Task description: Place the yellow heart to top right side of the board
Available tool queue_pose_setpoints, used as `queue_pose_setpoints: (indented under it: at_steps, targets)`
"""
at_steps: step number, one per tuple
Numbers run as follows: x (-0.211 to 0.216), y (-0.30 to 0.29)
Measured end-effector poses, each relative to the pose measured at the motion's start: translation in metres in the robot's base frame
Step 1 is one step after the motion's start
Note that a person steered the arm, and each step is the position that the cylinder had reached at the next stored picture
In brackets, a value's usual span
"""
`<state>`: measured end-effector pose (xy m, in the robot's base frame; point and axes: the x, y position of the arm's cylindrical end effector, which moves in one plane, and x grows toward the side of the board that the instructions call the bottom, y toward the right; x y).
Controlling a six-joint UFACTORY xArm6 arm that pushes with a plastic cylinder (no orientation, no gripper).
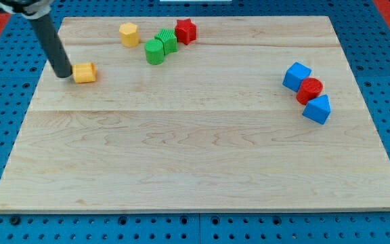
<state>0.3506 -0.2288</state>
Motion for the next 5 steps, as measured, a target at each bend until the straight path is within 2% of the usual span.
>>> queue_pose_setpoints:
  at_steps: [1,2,4,5]
  targets:
    - [-0.021,0.054]
    - [-0.021,0.118]
    - [0.042,0.155]
    - [0.043,0.208]
